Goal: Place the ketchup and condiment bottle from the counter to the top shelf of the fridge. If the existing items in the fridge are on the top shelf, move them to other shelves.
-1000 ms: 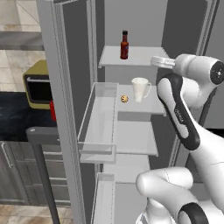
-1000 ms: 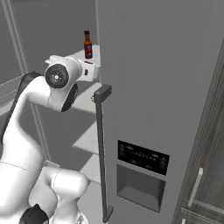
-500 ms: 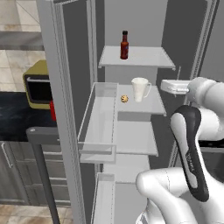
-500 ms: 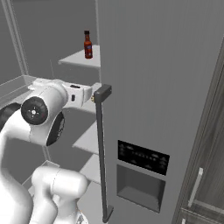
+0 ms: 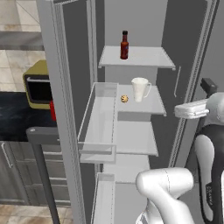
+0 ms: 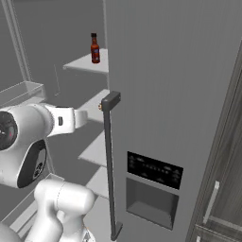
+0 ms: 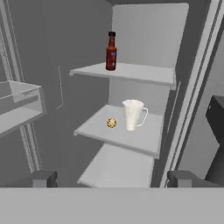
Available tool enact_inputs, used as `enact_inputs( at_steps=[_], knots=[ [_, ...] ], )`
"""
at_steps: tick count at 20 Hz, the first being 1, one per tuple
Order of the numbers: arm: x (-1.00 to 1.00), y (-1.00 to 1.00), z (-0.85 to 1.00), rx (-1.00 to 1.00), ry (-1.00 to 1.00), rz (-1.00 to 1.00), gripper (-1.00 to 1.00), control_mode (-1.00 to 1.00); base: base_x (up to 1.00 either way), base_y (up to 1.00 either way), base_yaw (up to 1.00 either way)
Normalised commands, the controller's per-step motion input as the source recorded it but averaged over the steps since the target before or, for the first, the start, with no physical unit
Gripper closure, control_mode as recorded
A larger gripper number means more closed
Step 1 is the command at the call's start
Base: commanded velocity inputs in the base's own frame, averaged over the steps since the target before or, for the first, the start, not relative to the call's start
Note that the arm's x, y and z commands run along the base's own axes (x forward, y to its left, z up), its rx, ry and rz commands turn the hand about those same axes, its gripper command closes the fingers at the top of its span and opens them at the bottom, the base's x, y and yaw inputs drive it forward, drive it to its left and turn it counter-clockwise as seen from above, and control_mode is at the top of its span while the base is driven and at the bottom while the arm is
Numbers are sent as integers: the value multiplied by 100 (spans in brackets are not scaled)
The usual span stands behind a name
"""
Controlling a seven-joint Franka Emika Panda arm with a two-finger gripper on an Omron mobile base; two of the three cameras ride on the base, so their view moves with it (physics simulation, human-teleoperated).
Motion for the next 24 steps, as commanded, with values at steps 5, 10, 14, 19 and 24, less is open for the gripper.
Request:
enact_inputs(
  at_steps=[5,10,14,19,24],
  knots=[
    [-79,3,-20,-33,28,15,-100,-100,0,0,0],
    [0,23,0,-17,6,0,-100,-100,0,0,0],
    [-29,-6,-6,-3,0,2,-100,100,-50,-32,3],
    [0,0,0,0,0,0,-100,100,-100,-50,23],
    [0,0,0,0,0,0,-100,100,-100,-2,75]
  ],
)
